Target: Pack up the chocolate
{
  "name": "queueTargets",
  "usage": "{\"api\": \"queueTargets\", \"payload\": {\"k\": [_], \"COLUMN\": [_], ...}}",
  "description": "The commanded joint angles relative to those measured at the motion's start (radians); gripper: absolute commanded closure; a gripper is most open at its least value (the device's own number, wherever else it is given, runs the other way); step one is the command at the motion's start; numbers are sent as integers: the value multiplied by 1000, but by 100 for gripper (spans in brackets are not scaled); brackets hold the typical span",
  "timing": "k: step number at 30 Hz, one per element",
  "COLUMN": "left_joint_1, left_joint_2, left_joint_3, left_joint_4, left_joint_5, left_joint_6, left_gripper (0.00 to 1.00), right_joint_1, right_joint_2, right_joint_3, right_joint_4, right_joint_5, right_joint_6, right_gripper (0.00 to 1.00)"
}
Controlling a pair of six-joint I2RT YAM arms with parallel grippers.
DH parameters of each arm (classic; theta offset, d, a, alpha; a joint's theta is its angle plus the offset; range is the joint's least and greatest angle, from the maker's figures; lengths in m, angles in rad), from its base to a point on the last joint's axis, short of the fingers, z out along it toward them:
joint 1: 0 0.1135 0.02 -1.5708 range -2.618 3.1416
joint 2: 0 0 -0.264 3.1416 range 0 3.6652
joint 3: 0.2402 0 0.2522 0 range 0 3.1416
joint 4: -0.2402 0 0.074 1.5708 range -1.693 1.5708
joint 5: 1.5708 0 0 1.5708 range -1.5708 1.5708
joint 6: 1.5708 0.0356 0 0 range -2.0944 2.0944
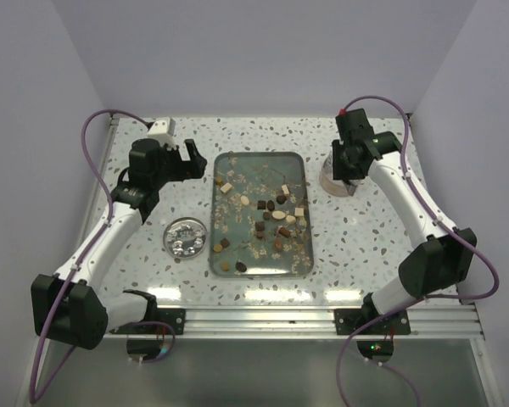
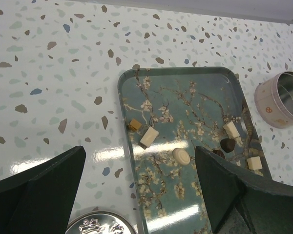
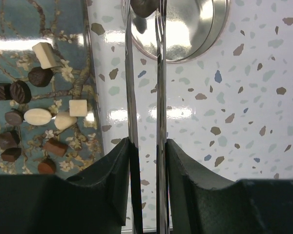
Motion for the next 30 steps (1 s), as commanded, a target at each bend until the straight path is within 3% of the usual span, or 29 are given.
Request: {"api": "queueTargets", "payload": {"k": [1, 18, 30], "left_joint_1": [4, 4, 6], "left_joint_2": [2, 4, 19], "left_joint_3": [1, 8, 11], "left_joint_4": [36, 24, 28], "left_joint_5": [15, 12, 16], "left_joint_6": [1, 21, 29], "left_gripper": [0, 0, 0], "right_joint_1": [-12, -43, -46], "right_joint_2": [-47, -30, -35], "right_joint_3": [-7, -10, 23], "right_joint_4": [-4, 7, -4], "right_joint_5": [36, 67, 52], "right_joint_6": [-17, -29, -26], "right_gripper": [67, 55, 56]}}
